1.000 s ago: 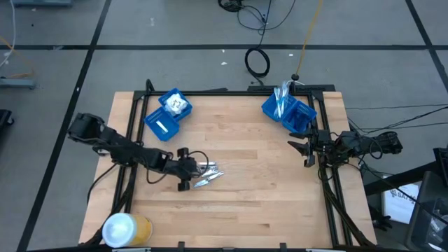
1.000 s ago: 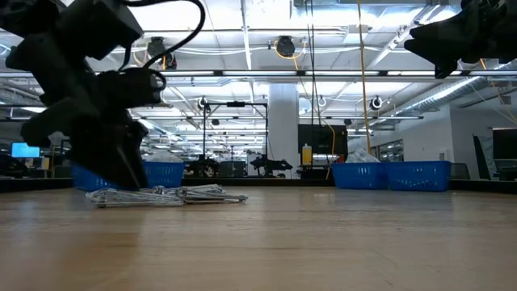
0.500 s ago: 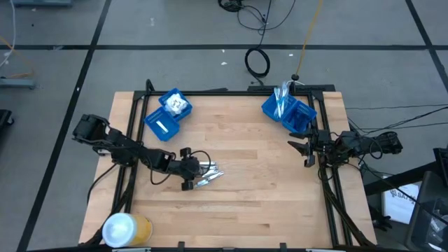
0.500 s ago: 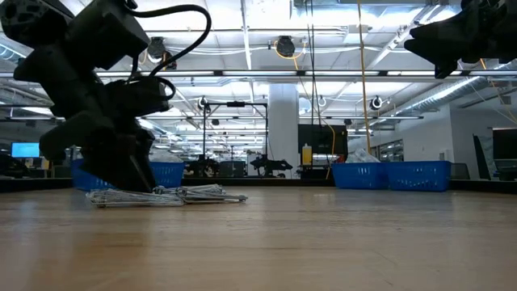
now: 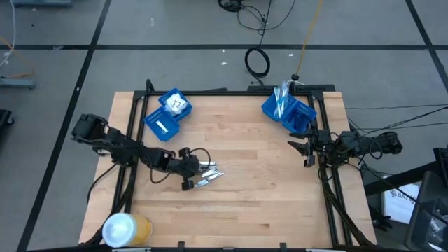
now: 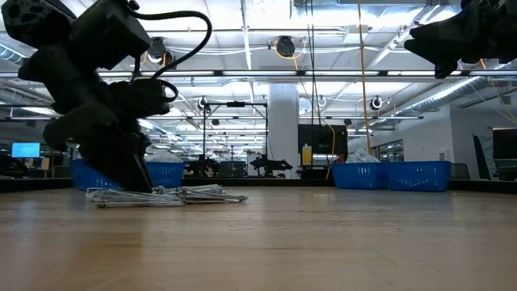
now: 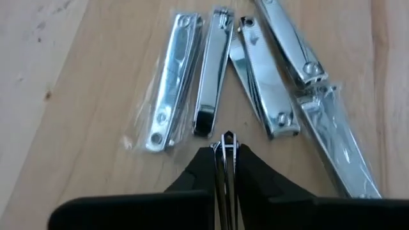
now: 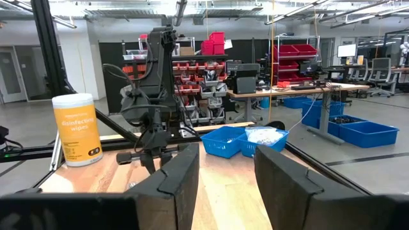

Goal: Pick & Place Travel size toiletries
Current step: Put the silver nail cutter into the left blue basket

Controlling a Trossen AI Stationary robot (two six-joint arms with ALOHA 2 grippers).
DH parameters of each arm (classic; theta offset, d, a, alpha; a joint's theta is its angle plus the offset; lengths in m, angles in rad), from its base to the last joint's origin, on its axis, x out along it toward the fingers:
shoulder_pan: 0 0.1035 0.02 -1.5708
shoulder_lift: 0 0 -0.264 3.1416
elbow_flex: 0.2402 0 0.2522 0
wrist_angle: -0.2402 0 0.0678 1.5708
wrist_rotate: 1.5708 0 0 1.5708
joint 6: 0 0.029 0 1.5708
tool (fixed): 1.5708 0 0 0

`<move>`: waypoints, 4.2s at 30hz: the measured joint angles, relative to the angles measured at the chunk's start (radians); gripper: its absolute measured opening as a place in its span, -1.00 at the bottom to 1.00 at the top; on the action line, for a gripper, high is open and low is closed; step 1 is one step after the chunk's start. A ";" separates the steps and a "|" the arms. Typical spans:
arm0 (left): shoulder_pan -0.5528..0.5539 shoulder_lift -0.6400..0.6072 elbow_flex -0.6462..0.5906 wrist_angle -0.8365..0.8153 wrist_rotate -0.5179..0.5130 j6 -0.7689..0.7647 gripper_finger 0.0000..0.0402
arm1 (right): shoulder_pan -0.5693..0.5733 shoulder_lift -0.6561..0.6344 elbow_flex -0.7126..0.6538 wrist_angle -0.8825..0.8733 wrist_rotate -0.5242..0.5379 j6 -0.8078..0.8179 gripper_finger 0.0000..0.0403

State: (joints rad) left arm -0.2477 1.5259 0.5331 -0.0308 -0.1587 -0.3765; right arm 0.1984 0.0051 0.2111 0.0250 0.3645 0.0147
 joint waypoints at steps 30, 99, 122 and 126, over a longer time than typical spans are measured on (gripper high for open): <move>0.185 -0.649 -0.002 -0.599 -0.782 -0.495 -0.88 | 0.000 0.000 0.000 -0.010 0.001 0.000 -0.31; 0.395 -0.486 0.087 -0.553 -0.255 -0.181 0.11 | 0.000 0.000 0.000 -0.019 0.003 0.000 -0.31; -0.148 -0.051 0.326 -0.362 -0.009 -0.078 0.11 | 0.000 0.000 0.000 -0.015 0.002 0.000 -0.31; -0.163 0.043 0.355 -0.359 -0.007 -0.041 0.11 | 0.000 0.000 0.000 -0.014 0.002 0.002 -0.31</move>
State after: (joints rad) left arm -0.4108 1.5691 0.8879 -0.3894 -0.1654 -0.4176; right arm 0.1982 0.0054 0.2113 0.0105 0.3664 0.0166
